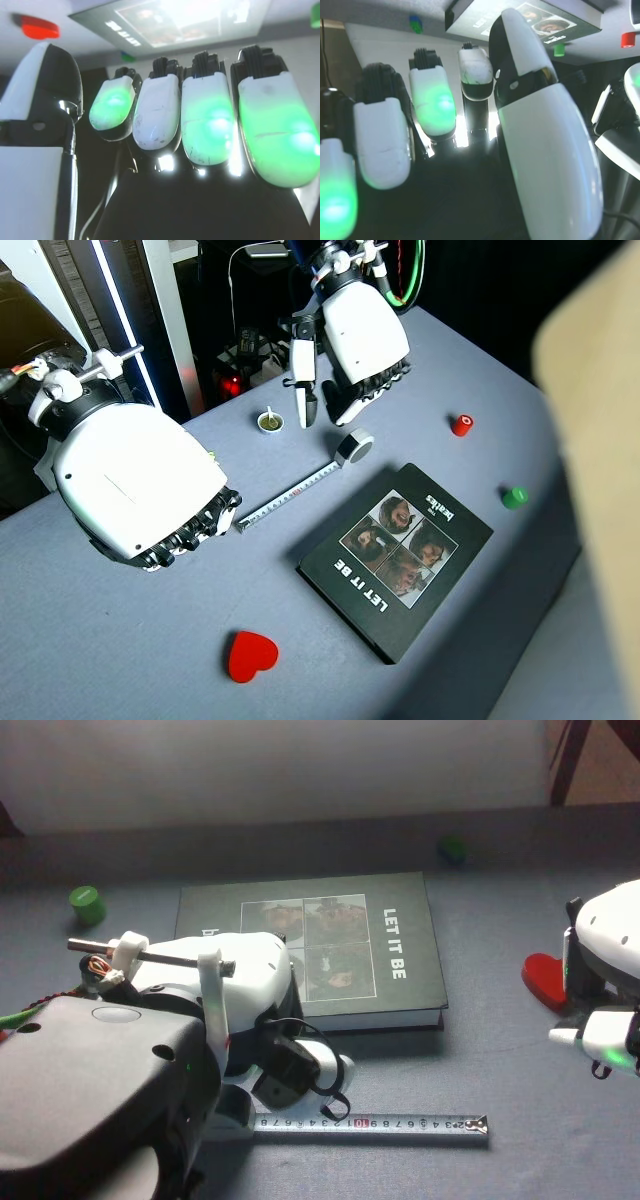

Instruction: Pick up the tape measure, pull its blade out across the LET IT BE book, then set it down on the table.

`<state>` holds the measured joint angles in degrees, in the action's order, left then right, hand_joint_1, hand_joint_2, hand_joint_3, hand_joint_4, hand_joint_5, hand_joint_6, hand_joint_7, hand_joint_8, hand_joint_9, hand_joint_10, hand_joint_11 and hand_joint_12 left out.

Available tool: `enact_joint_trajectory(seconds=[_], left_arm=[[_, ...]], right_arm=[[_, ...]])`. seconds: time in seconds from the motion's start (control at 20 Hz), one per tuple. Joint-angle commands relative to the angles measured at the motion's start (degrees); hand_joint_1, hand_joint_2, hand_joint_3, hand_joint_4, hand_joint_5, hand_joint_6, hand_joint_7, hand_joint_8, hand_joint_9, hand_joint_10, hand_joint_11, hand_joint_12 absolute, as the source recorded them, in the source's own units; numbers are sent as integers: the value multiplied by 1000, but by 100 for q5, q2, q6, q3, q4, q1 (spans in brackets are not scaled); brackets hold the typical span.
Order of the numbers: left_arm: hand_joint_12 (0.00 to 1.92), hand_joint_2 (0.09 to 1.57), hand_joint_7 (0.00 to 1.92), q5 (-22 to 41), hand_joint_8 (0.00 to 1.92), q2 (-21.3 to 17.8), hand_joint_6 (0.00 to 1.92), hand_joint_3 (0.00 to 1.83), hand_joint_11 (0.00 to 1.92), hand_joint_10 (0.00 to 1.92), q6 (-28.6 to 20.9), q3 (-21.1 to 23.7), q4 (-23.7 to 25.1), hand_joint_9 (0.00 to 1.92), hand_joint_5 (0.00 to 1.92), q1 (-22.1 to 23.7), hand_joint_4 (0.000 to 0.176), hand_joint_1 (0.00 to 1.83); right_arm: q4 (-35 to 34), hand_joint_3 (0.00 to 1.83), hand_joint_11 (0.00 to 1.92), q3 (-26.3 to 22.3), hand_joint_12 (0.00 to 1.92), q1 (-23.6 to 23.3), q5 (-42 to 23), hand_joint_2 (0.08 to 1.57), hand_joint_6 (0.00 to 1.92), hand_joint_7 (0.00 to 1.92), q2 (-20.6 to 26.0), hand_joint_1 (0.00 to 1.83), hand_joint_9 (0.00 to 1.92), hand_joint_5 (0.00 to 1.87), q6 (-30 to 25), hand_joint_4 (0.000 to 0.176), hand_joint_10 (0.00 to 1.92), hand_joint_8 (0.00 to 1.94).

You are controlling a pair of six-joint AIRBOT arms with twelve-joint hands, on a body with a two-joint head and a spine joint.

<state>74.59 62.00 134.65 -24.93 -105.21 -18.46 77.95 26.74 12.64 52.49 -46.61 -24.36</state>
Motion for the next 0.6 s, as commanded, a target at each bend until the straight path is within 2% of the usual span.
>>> enact_joint_trajectory(seconds=[0.0, 0.05, 0.1, 0.3, 0.4, 0.55], left_arm=[[647, 1030, 264, 130, 55, 9, 69, 104, 0, 81, -36, -9, 513, 204, 327, 30, 55, 340], [632, 1076, 287, 130, 9, 9, 14, 17, 0, 21, -36, -18, 524, 223, 353, 30, 56, 333], [627, 1079, 287, 130, 5, 9, 4, 10, 0, 13, -36, -22, 553, 221, 345, 30, 56, 334], [594, 1069, 294, 128, 4, -35, 1, 0, 0, 7, 57, -101, 618, 226, 341, 196, 52, 349], [589, 1066, 294, 38, 3, -60, 0, 0, 0, 7, 213, -202, 618, 229, 340, 306, 49, 358], [567, 1060, 271, -109, 1, -150, 0, 0, 0, 1, 394, -292, 626, 215, 328, 432, 48, 359]], right_arm=[[400, 146, 0, -40, 663, -82, 70, 1061, 62, 158, 26, 337, 132, 164, 19, 87, 75, 52], [400, 21, 0, -47, 694, -78, 70, 1122, 8, 190, 26, 329, 175, 198, 39, 85, 16, 5], [400, 5, 0, -49, 735, -75, 69, 1130, 2, 184, 26, 329, 193, 195, 42, 85, 8, 1], [400, 2, 0, -56, 776, -73, 66, 1131, 4, 190, 27, 329, 207, 199, 43, 84, 7, 5], [400, 4, 0, -59, 645, -72, 58, 1148, 3, 144, 27, 303, 167, 178, 43, 86, 1, 1], [400, 1, 0, -68, 792, -68, 47, 1154, 1, 196, 29, 302, 218, 191, 51, 85, 11, 6]])
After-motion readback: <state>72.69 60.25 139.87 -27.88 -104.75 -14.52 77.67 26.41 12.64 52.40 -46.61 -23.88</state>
